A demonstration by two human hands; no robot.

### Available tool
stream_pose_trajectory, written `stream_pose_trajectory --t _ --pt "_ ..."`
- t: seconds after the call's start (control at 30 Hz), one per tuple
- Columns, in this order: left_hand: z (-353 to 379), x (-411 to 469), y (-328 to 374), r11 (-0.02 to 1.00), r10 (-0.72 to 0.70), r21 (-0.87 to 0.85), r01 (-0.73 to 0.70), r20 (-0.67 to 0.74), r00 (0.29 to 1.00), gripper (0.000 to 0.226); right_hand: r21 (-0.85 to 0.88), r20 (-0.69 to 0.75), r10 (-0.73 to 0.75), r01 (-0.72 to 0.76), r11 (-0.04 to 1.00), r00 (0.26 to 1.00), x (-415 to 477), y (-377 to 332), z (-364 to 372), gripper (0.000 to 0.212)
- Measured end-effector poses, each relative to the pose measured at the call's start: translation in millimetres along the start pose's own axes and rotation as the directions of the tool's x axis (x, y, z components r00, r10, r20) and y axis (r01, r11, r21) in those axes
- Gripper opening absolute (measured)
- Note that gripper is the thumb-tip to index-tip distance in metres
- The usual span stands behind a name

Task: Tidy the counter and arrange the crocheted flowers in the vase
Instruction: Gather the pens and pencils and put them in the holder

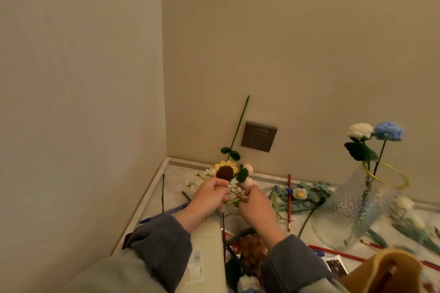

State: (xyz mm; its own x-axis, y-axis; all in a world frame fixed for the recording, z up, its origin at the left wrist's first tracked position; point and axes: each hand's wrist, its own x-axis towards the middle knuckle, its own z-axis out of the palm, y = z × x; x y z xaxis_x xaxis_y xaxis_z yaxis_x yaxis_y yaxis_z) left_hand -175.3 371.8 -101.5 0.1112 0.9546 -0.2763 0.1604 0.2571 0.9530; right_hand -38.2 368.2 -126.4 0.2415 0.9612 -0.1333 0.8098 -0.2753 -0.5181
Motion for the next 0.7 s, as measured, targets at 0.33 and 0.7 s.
stream_pose_trajectory --t 0.33,0.7 --pt "8 10 -20 0.978 0.065 0.191 -0.080 0.088 0.994 0.017 -0.216 0.006 -0.009 0.011 0.976 1.000 7 20 6 0.017" --pt "41 27 31 0.952 0.169 0.217 -0.217 0.222 0.960 0.035 0.632 -0.352 0.121 0.140 0.762 0.928 12 -1 -48 0.024"
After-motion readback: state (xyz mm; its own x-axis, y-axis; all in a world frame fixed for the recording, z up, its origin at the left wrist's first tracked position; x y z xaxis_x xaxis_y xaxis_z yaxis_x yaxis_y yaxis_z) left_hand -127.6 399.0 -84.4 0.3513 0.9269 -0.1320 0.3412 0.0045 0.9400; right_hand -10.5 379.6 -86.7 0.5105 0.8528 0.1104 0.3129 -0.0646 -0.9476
